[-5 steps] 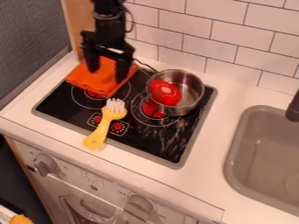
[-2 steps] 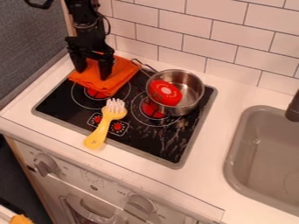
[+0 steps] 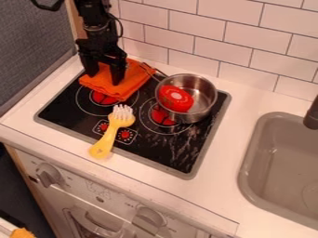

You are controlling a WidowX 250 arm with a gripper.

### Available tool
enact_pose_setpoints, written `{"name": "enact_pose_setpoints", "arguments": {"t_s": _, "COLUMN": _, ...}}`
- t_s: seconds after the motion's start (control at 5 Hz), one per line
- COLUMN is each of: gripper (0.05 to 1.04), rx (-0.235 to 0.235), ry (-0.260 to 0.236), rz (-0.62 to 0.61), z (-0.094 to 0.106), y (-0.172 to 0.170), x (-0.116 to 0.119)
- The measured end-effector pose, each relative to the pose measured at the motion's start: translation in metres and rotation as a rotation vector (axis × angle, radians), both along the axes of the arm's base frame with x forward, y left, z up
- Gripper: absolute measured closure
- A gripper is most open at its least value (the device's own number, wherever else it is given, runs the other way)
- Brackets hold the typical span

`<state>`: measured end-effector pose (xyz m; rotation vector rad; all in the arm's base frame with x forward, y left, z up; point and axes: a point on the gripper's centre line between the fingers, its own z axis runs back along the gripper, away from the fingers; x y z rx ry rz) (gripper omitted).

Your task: Move the orange towel on the lower part of stove

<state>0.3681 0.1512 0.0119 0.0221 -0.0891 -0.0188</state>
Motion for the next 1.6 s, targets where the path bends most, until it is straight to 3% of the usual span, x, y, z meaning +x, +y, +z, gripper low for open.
{"name": "enact_pose_setpoints", "arguments": {"t_s": 0.2, "gripper": 0.083, "rx": 0.029, "ry": 0.068, "rz": -0.013, "z": 0.003, "y": -0.011, "x": -0.028}}
{"name": "enact_pose_setpoints", "arguments": {"t_s": 0.4, "gripper": 0.083, "rx": 0.06, "ry": 0.098, "rz": 0.005, "z": 0.006, "y": -0.011, "x": -0.06}}
{"name": "enact_pose_setpoints", "arguments": {"t_s": 0.6, "gripper": 0.083, "rx": 0.07, "ry": 0.104, "rz": 0.061, "z": 0.015, "y": -0.001, "x": -0.096}}
{"name": "enact_pose_setpoints", "arguments": {"t_s": 0.8, "gripper": 0.083, "rx": 0.069, "ry": 0.115, "rz": 0.092, "z": 0.017, "y": 0.005, "x": -0.117}}
{"name": "enact_pose_setpoints", "arguments": {"t_s": 1.2, "gripper": 0.083, "rx": 0.027, "ry": 0.103, "rz": 0.119, "z": 0.017, "y": 0.011, "x": -0.125}}
{"name": "enact_pose_setpoints", "arguments": {"t_s": 1.4, "gripper": 0.083, "rx": 0.027, "ry": 0.031, "rz": 0.08, "z": 0.046, "y": 0.007, "x": -0.118}}
{"name": "enact_pose_setpoints", "arguments": {"t_s": 1.6, "gripper": 0.083, "rx": 0.015, "ry": 0.001, "rz": 0.031, "z": 0.053, "y": 0.004, "x": -0.107}}
